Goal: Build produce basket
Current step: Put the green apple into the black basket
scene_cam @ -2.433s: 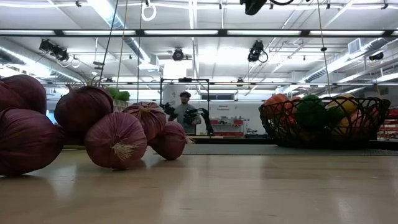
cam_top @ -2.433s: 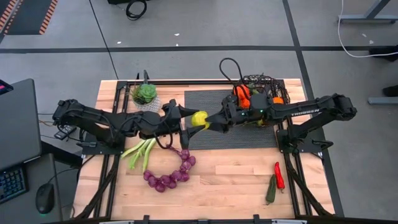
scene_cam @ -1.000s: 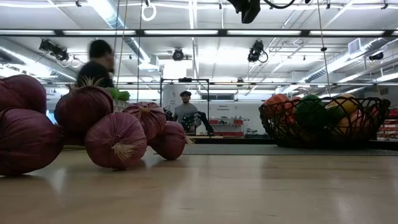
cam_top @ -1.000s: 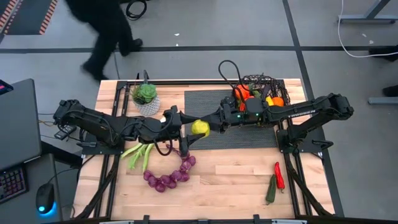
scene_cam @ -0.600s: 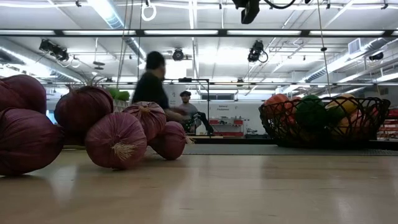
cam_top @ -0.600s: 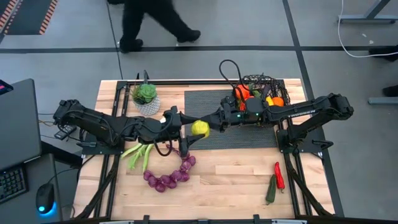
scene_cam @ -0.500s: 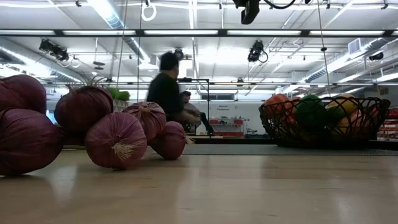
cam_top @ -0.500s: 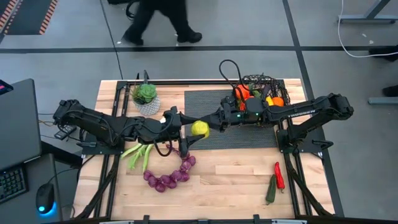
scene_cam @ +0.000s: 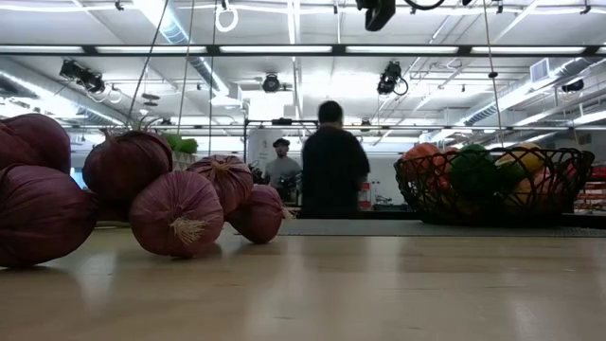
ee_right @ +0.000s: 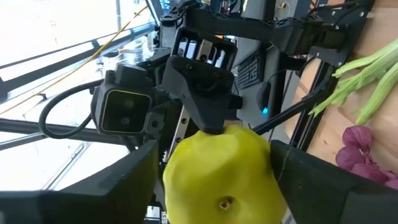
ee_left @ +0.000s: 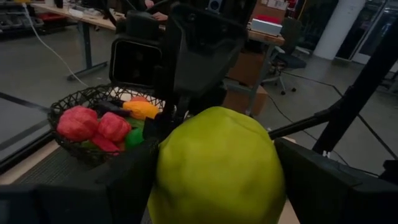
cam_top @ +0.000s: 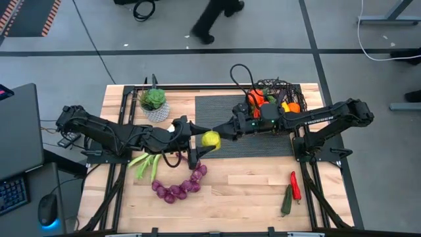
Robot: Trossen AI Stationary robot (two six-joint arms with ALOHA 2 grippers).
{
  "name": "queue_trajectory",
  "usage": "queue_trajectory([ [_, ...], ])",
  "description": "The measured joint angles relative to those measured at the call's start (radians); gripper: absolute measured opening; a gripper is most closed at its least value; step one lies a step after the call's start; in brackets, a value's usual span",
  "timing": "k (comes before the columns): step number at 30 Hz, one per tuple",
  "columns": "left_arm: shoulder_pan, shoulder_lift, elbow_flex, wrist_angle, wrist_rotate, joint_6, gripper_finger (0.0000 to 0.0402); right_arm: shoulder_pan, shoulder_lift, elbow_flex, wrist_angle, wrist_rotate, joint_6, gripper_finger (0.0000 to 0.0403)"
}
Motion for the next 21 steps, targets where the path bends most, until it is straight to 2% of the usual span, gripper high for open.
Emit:
queue_trajectory([
  [9, 0.000, 0.000, -0.002, 0.002, -0.008, -0.006, 0.0317, 0.000, -0.003, 0.000, -0.001, -0.032, 0.002, 0.0394],
  [15, 0.002, -0.001, -0.002, 0.004, -0.009, -0.023, 0.0318, 0.003, -0.003, 0.000, -0.002, -0.075, 0.006, 0.0396],
  [21, 0.003, -0.001, 0.000, 0.001, -0.014, -0.027, 0.0318, 0.009, -0.002, 0.000, 0.000, -0.054, 0.011, 0.0396],
])
